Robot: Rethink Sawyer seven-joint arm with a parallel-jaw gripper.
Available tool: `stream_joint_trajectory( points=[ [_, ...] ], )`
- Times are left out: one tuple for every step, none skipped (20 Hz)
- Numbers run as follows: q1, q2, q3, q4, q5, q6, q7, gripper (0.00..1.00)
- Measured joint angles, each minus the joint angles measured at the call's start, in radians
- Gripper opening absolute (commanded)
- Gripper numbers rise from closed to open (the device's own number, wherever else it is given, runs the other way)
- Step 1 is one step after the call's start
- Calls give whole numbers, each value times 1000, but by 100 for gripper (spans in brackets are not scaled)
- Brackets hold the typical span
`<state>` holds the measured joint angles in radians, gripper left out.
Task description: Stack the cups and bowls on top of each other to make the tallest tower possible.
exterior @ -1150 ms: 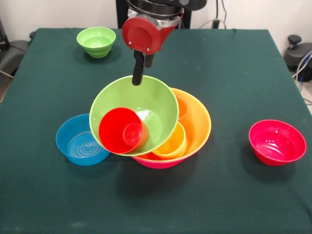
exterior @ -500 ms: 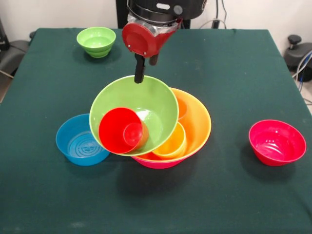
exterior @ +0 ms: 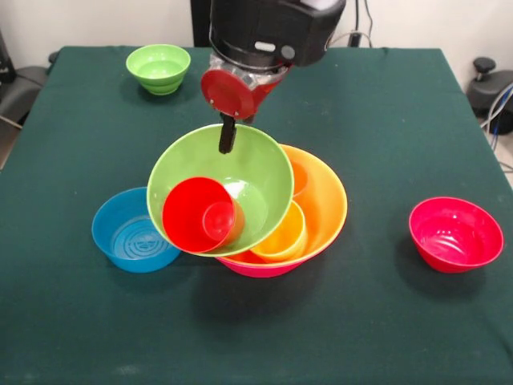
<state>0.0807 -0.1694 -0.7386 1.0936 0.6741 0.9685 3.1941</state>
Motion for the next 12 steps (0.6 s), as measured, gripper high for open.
stream_joint_trajectory(
  points=[
    [0,4,-1,-2,1,0,0,100],
    [0,10,-3,-6,4,0,2,100],
    [0,16,-5,-11,7,0,5,100],
    [1,22,-6,-15,10,0,7,100],
    [2,32,-10,-23,19,1,15,100],
    [2,35,-11,-25,22,2,19,100],
    [3,37,-13,-27,24,3,23,100],
    [3,40,-14,-29,27,5,26,100],
    [4,43,-16,-32,29,7,32,100],
    [5,45,-17,-35,31,9,39,100],
    [5,47,-19,-38,33,12,46,100],
    [6,50,-21,-41,34,14,53,100]
  ],
)
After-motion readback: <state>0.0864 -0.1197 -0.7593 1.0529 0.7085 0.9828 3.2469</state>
